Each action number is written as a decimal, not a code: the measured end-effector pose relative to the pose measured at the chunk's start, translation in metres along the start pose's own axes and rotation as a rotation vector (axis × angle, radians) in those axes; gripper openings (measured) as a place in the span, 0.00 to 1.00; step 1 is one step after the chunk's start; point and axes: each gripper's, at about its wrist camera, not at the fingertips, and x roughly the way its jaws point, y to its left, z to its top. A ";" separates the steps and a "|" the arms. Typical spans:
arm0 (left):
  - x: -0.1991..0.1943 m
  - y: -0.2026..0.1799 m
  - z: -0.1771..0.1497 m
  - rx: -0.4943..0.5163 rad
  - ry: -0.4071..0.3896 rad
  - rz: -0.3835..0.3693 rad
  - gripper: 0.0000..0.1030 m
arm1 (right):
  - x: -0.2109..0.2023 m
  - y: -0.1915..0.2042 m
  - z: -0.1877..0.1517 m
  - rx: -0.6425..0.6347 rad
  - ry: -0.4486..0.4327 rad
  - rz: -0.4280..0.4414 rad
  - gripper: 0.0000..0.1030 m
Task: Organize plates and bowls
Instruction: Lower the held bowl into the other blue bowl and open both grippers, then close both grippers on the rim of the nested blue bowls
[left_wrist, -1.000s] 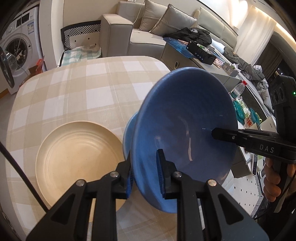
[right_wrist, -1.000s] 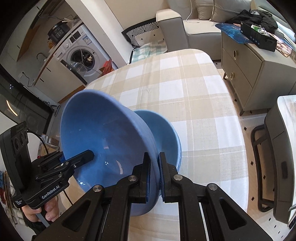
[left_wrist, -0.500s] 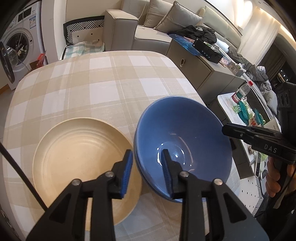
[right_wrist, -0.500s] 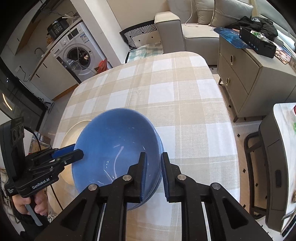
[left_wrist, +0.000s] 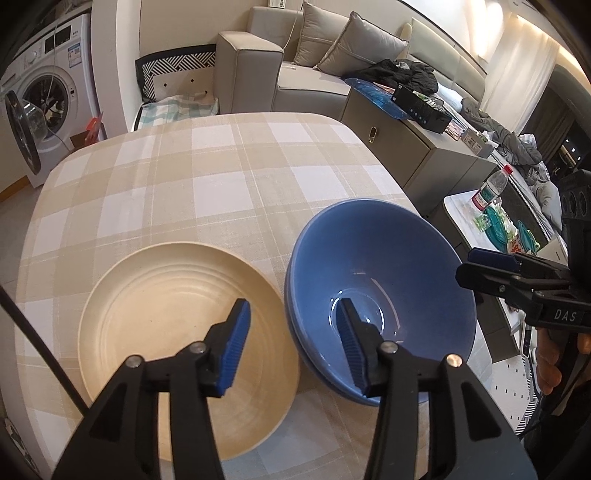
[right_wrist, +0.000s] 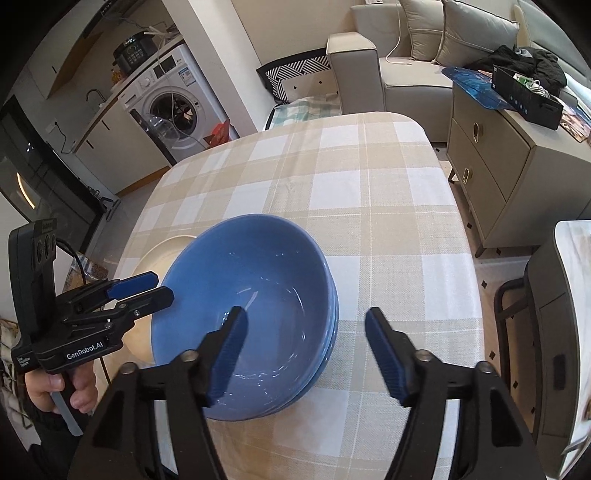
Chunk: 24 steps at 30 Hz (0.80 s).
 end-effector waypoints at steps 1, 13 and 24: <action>-0.001 -0.001 -0.001 0.007 -0.005 0.003 0.47 | 0.000 0.000 0.000 -0.001 -0.003 0.006 0.71; -0.020 0.001 -0.008 -0.011 -0.102 -0.008 0.77 | -0.013 0.001 -0.011 -0.041 -0.104 0.073 0.85; -0.024 0.004 -0.021 0.005 -0.177 -0.021 0.98 | -0.020 -0.005 -0.026 -0.084 -0.187 0.114 0.99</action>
